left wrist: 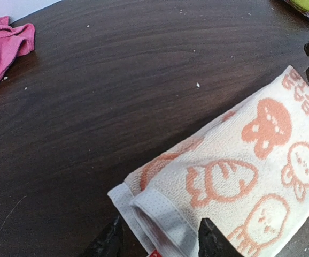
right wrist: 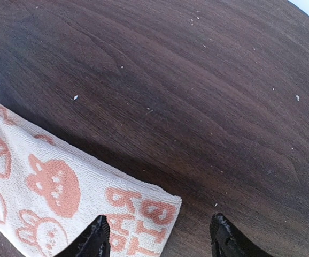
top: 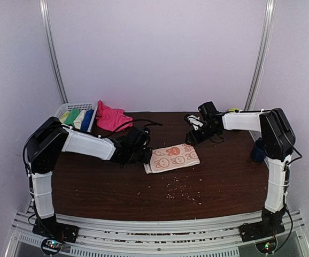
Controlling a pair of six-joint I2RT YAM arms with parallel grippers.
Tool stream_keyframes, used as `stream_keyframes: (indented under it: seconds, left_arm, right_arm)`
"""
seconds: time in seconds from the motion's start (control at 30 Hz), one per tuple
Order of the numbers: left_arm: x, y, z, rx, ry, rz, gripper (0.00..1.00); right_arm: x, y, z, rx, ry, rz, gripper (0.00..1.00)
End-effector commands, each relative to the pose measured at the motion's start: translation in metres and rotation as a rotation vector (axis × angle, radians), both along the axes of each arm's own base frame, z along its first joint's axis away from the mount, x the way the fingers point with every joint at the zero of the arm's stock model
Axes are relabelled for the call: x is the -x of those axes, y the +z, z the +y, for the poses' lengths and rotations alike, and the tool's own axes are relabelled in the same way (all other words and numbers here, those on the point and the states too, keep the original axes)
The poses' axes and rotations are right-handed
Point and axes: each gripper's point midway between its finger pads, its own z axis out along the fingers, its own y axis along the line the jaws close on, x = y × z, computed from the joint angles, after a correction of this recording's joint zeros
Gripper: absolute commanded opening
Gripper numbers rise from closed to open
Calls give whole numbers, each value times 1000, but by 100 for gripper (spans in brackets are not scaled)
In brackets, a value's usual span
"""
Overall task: Roll the towels
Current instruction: Adjust the towel at the center of the board.
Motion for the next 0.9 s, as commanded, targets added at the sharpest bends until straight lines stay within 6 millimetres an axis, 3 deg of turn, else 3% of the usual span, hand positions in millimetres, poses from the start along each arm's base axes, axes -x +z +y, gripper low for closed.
stream_keyframes:
  seconds: [0.0,0.27,0.87]
  left_arm:
    - [-7,4,-8,14,10,-21,47]
    - [-12,7,-13,25,5,-30,46]
    - [-13,-4,-11,20,19,-17,11]
  right_arm:
    - [-7,-13,-6,65,-34,-17,65]
    - [-8,-29,-16,134,-50,-3,65]
    - [-10,-41,-25,197,-62,3,67]
